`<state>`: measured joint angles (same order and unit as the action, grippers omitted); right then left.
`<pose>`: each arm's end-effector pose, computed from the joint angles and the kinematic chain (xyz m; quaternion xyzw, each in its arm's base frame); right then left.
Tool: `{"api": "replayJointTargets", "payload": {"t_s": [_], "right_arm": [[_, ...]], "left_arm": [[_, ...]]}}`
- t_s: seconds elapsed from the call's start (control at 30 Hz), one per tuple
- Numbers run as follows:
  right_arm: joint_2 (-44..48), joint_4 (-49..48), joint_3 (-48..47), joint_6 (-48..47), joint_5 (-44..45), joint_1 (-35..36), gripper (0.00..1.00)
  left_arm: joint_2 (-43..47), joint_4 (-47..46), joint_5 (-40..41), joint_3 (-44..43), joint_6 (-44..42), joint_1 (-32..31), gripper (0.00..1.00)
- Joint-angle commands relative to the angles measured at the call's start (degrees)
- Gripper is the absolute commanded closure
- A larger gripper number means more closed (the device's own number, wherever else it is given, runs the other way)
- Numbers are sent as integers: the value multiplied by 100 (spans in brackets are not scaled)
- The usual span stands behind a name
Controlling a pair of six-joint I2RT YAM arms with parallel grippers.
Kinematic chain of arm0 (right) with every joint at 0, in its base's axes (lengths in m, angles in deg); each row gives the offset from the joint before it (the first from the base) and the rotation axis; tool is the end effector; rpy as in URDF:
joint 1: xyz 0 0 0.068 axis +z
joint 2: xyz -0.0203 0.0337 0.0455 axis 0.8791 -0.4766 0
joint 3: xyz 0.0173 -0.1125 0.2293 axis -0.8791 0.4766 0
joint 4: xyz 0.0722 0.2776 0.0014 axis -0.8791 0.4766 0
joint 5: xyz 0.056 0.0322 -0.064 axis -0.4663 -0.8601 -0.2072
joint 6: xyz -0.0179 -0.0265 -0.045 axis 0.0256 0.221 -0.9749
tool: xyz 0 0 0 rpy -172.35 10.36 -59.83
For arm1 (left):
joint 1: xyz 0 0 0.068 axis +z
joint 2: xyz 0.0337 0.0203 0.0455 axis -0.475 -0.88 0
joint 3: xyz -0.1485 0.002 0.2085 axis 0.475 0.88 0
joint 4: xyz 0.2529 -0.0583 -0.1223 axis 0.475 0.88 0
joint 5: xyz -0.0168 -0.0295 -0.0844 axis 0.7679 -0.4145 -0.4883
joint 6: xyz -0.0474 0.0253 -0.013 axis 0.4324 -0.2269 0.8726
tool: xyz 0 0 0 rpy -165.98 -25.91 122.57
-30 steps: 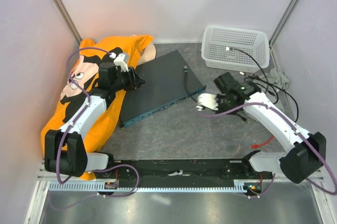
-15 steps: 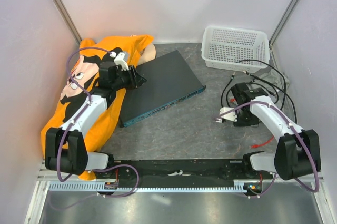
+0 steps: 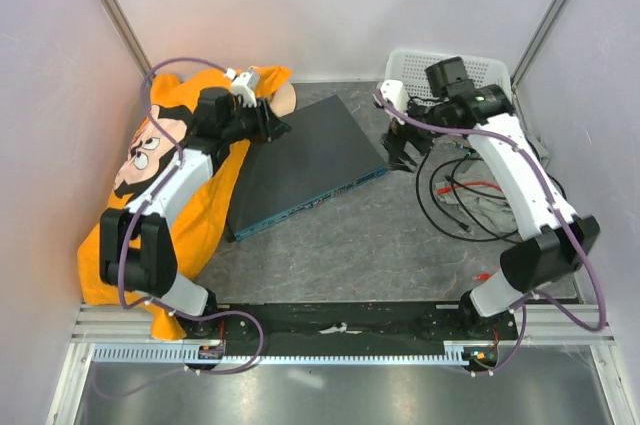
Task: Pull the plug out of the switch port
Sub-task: Place the connector at the center of the board, then pull the plug from the switch port.
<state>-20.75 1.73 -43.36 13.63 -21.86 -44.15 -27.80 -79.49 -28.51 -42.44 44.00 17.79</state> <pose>0.3112 0.1151 0.3780 -0.5312 0.7704 0.1521 0.3182 0.3611 -0.0859 0.2589 0.0797 0.8243 -0.3322 0.4515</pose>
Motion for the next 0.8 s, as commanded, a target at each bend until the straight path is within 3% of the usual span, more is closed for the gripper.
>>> {"api": "replayJointTargets", "payload": {"t_s": [0.0, 0.2, 0.23, 0.33, 0.43, 0.6, 0.67, 0.7, 0.73, 0.77], "right_arm": [[-897, -1632, 740, 3061, -877, 37, 2], [-1706, -2401, 219, 3633, -1180, -78, 2], [-1655, -2611, 138, 3956, -719, -95, 2], [-918, -4652, 338, 4651, 441, -130, 2], [-232, -5703, 752, 4759, 658, -104, 2], [-213, -5944, 999, 6674, 484, -200, 2], [92, -6399, 1670, 6118, -314, -113, 2], [242, -6427, 1919, 5608, -223, 105, 6], [340, -5827, 2061, 5046, 57, 316, 7], [410, -5456, 2201, 3988, 764, 562, 9]], "left_arm": [[-638, 198, -884, -1255, -875, -235, 57], [-1878, 1236, -599, -2672, -964, -349, 50], [-1922, 1263, -422, -2664, -1069, -463, 50], [-1914, 1394, -52, -2585, -1588, -665, 50], [-1809, 1456, 80, -2418, -1536, -675, 50], [-1729, 1439, 273, -1901, -1299, -666, 50], [-1764, 1430, 474, -1768, -1229, -675, 50], [-1817, 1430, 563, -1654, -1194, -675, 50], [-1843, 1413, 651, -1592, -1159, -675, 50], [-1852, 1404, 800, -1505, -1036, -675, 51]]}}
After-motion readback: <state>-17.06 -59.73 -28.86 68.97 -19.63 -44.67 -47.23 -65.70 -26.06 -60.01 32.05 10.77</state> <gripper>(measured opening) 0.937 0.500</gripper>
